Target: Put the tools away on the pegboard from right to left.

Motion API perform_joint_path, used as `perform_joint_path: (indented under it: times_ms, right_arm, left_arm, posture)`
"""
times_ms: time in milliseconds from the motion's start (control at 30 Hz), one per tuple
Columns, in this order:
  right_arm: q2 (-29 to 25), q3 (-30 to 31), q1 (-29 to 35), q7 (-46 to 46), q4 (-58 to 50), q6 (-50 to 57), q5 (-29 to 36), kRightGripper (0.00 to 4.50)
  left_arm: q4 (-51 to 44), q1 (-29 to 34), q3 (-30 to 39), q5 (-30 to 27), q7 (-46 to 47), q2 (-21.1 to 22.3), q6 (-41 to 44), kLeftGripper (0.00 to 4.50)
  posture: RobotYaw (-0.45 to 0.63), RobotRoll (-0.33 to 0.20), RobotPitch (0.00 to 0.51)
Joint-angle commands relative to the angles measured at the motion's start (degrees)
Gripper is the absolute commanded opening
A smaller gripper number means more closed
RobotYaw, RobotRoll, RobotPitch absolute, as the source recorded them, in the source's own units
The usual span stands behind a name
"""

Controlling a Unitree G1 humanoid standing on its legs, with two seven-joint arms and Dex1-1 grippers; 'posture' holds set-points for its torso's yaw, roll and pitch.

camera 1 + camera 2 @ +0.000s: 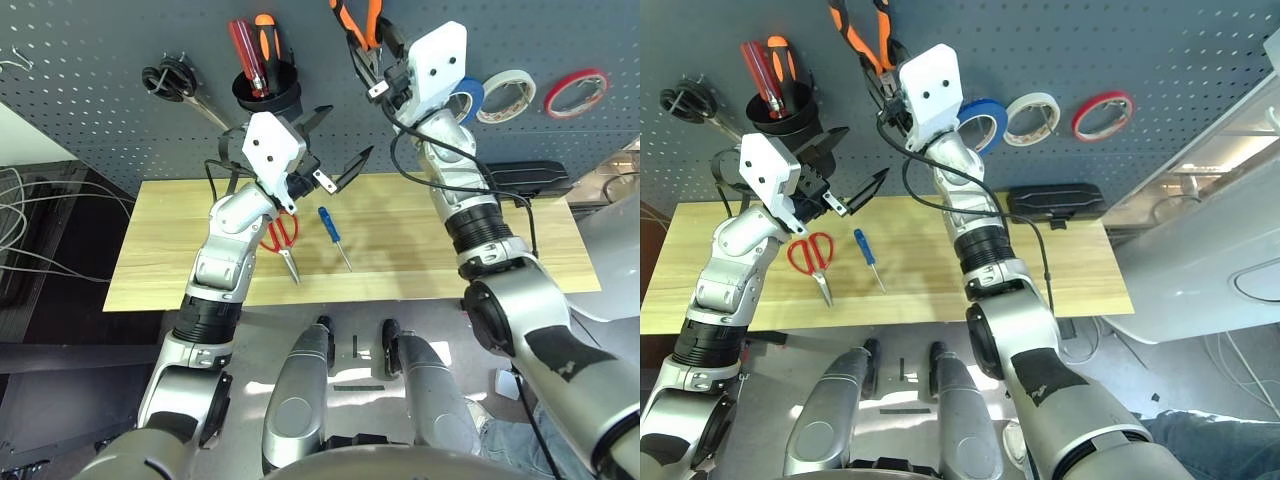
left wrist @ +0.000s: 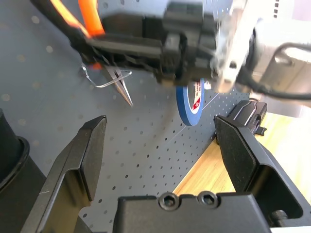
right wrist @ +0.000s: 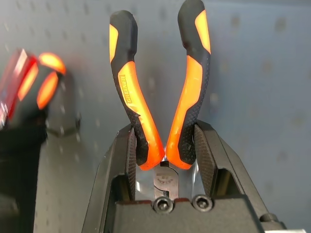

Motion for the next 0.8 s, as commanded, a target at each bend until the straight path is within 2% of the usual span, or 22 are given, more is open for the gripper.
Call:
perform_joint_path:
  times_ms: [33, 200, 333, 500, 633, 800]
  right_arm:
    - [-0.29, 0.19, 2.39, 0.77, -5.34, 3.89, 0.89, 2.84]
    - [-2.25, 0.23, 9.07, 2.92, -17.67, 11.88, 2.75, 4.47]
    - [-4.32, 1.37, 15.62, 7.26, -30.97, 21.83, 6.01, 4.47]
    - [-11.52, 5.02, 23.8, 18.1, -44.77, 36.04, 10.81, 4.47]
    - [-17.14, 6.91, 28.05, 22.52, -48.16, 42.5, 11.02, 4.47]
    - [-21.57, 7.99, 31.11, 23.77, -47.33, 47.43, 9.01, 4.47]
  left_arm:
    - [0.15, 0.01, -0.19, -0.68, -0.19, -0.43, 1.08, 4.5]
    - [0.47, -0.97, -0.23, -1.28, -0.83, -0.44, 2.43, 4.5]
    - [0.3, -0.26, -1.03, -1.89, -2.3, 0.2, 4.47, 4.5]
    - [0.46, -0.19, -4.19, -0.25, -4.6, 3.0, 12.81, 4.5]
    - [2.55, -1.14, -6.17, 2.05, -5.05, 4.53, 15.48, 4.5]
    - [5.47, -1.57, -8.9, 5.62, -5.04, 4.86, 16.76, 4.5]
  posture:
    - [0.2, 0.0, 0.284]
    - [0.2, 0.0, 0.282]
    - [0.18, 0.0, 0.283]
    - [0.18, 0.0, 0.282]
    - [0.16, 0.0, 0.28]
    - [0.16, 0.0, 0.28]
